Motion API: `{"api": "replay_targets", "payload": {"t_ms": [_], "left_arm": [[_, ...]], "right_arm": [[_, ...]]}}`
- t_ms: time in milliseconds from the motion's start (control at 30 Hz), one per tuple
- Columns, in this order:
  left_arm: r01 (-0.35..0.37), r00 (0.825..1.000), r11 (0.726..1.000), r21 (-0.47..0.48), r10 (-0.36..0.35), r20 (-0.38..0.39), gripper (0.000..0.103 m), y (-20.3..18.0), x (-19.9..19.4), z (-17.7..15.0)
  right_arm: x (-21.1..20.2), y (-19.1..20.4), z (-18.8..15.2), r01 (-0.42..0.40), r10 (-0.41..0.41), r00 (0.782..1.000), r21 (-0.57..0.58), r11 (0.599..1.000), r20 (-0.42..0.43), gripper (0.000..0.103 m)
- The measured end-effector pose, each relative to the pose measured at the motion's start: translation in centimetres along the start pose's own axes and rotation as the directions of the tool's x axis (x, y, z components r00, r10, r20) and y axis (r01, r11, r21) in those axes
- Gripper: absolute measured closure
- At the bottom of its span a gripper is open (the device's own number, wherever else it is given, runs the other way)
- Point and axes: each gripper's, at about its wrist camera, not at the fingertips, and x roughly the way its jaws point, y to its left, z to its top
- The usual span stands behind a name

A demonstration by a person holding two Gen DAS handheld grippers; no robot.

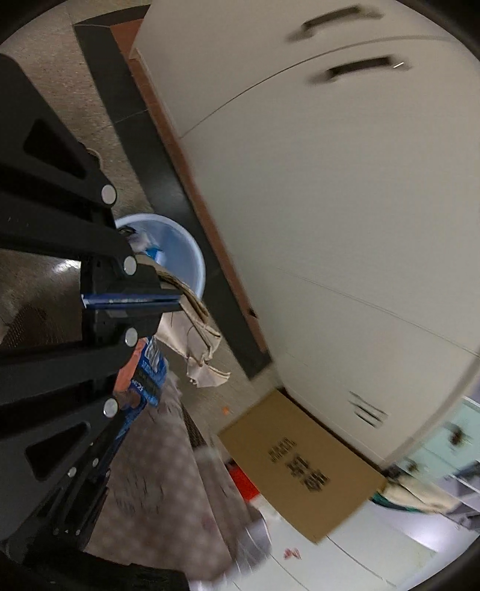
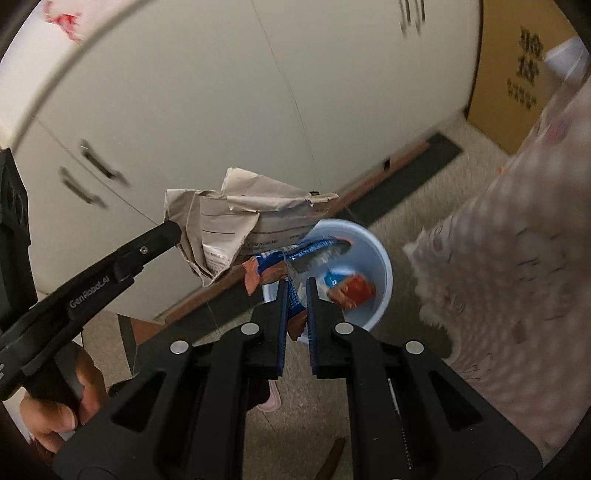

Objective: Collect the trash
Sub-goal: 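Grasp the blue wrapper with the right tool while the left tool carries the paper bag to the wastebasket, then open both tools over the wastebasket to drop the paper bag and blue wrapper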

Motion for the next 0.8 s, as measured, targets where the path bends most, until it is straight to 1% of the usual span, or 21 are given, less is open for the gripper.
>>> {"api": "replay_targets", "payload": {"t_ms": [100, 267, 300, 333, 367, 400, 467, 533, 800], "left_arm": [[-0.017, 0.998, 1.0, -0.011, 0.016, -0.058, 0.102, 0.6, 3.7, -0.3], [-0.023, 0.991, 1.0, -0.011, 0.021, -0.136, 0.1, 0.4, 8.0, -0.4], [-0.013, 0.988, 1.0, -0.022, 0.009, -0.157, 0.094, 0.5, 8.6, -0.6], [-0.004, 0.983, 0.999, -0.039, -0.003, -0.185, 0.086, 0.6, 9.4, -0.7], [-0.007, 0.98, 0.999, -0.048, -0.003, -0.199, 0.061, 0.6, 9.9, -0.8], [-0.017, 0.98, 0.999, -0.051, 0.007, -0.197, 0.042, 0.7, 10.1, -0.9], [-0.034, 0.983, 0.999, -0.028, 0.028, -0.183, 0.042, 0.5, 10.0, -1.3], [-0.04, 0.98, 0.999, -0.013, 0.037, -0.195, 0.042, 0.4, 10.2, -1.4], [-0.08, 0.973, 0.996, -0.04, 0.069, -0.219, 0.041, 2.2, 10.0, -1.7]], "right_arm": [[3.1, -1.0, -0.4, 0.018, -0.017, 0.999, 0.02, 1.0, -0.047, 0.093], [6.1, -2.4, -0.8, 0.03, -0.026, 0.995, 0.048, 0.998, -0.098, 0.093], [6.4, -2.6, -0.8, 0.033, -0.028, 0.994, 0.05, 0.998, -0.104, 0.093], [6.9, -2.8, -0.8, 0.033, -0.026, 0.993, 0.054, 0.998, -0.113, 0.093], [7.4, -3.0, -0.9, 0.031, -0.024, 0.992, 0.06, 0.998, -0.124, 0.093], [7.8, -3.0, -1.0, 0.033, -0.024, 0.991, 0.061, 0.998, -0.132, 0.093], [8.4, -3.2, -1.1, 0.034, -0.025, 0.989, 0.062, 0.997, -0.145, 0.093], [8.8, -3.2, -1.3, 0.035, -0.025, 0.988, 0.065, 0.997, -0.153, 0.093], [9.8, -2.9, -1.3, 0.032, -0.023, 0.987, 0.057, 0.998, -0.158, 0.093]]}}
